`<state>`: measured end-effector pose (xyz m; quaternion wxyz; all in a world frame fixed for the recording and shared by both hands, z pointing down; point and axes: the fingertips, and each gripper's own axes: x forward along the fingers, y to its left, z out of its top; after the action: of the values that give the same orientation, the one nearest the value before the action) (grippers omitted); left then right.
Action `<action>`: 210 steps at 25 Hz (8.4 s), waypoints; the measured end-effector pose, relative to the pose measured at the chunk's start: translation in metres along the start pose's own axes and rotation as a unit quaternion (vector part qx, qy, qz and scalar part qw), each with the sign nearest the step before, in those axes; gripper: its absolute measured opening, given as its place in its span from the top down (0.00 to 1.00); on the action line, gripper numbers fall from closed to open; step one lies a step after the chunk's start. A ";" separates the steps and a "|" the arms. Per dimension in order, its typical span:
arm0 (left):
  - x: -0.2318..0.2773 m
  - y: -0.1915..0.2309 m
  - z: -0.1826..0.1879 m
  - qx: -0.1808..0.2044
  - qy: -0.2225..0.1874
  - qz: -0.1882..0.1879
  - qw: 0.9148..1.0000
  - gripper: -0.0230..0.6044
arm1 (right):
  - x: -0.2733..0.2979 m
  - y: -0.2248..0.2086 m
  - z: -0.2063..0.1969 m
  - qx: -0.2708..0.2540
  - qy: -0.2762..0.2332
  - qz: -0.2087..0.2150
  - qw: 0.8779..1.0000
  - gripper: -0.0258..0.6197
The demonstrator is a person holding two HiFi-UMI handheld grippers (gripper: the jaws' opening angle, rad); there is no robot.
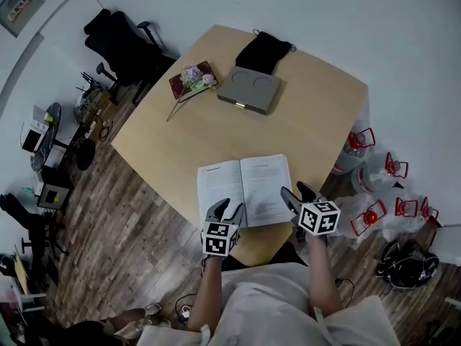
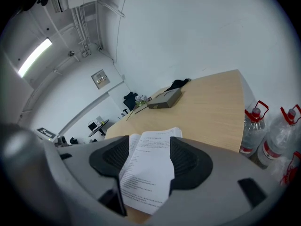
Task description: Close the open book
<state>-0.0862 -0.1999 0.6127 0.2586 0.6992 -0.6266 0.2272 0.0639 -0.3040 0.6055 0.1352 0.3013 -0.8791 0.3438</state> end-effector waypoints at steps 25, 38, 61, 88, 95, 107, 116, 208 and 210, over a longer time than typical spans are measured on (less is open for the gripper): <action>0.062 0.000 -0.063 0.180 0.118 -0.021 0.976 0.67 | 0.012 -0.025 -0.039 0.021 0.033 -0.023 0.999 0.52; 0.083 -0.017 -0.062 0.280 0.157 -0.096 0.942 0.67 | 0.016 -0.035 -0.042 0.020 0.042 -0.028 0.999 0.52; 0.098 -0.038 -0.076 0.418 0.222 -0.128 0.871 0.74 | 0.026 -0.045 -0.107 0.002 0.160 -0.061 0.985 0.54; 0.096 -0.038 -0.072 0.414 0.213 -0.123 0.876 0.74 | 0.015 -0.051 -0.090 0.141 0.094 -0.033 0.985 0.86; 0.094 -0.038 -0.070 0.404 0.198 -0.132 0.883 0.74 | 0.012 -0.039 -0.080 0.141 0.085 -0.024 0.986 0.87; 0.047 -0.011 -0.044 0.205 0.081 -0.102 0.970 0.74 | 0.000 -0.014 -0.064 0.123 0.063 -0.052 0.989 0.88; 0.007 0.051 -0.037 0.114 0.033 -0.094 0.988 0.74 | -0.005 0.023 -0.052 0.102 0.037 -0.088 0.990 0.87; -0.095 0.216 -0.120 0.026 -0.022 -0.129 0.991 0.93 | 0.180 0.257 -0.175 -0.234 0.176 -0.161 0.942 0.87; -0.093 0.213 -0.122 0.026 -0.021 -0.131 0.991 0.93 | 0.182 0.258 -0.179 -0.237 0.180 -0.158 0.941 0.86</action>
<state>-0.3074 -0.0679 0.6629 0.2544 0.7862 -0.5290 0.1933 -0.2336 -0.1108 0.6814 0.4116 0.3285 -0.8371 0.1483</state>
